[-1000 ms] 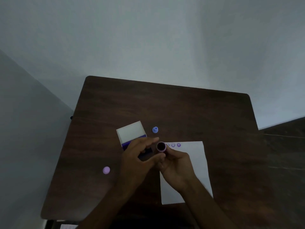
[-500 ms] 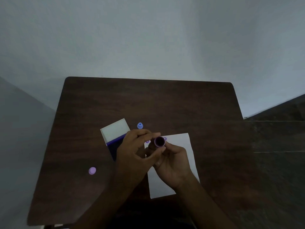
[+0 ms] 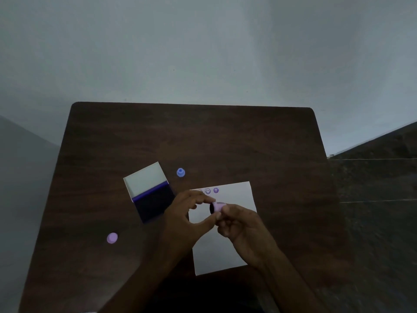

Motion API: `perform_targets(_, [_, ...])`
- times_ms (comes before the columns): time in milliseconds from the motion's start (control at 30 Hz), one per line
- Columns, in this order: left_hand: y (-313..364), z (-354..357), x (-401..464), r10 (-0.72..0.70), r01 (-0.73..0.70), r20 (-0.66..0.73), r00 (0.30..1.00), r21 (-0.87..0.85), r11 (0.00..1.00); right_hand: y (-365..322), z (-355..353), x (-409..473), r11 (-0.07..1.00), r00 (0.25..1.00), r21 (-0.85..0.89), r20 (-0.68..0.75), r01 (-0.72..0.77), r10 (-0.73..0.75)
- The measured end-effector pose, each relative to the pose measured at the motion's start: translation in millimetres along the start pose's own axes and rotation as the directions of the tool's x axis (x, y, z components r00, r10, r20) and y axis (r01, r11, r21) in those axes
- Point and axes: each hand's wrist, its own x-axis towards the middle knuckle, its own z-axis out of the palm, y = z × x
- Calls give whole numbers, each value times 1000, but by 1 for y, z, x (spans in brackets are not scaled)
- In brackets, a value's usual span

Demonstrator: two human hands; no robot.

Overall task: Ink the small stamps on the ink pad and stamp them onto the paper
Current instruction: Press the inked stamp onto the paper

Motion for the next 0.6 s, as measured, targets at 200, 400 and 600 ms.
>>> perform_targets(200, [-17, 32, 22, -147, 146, 34, 989, 30, 989, -4, -28, 24, 861, 928, -506, -291, 56, -231])
perform_targets(400, [-50, 68, 46, -203, 159, 84, 976, 368, 916, 12, -56, 73, 552, 804, -833, -346, -26, -483])
perform_targets(600, [-68, 91, 73, -164, 194, -105, 981, 482, 855, 22, -75, 104, 406, 841, -914, -201, 24, -502])
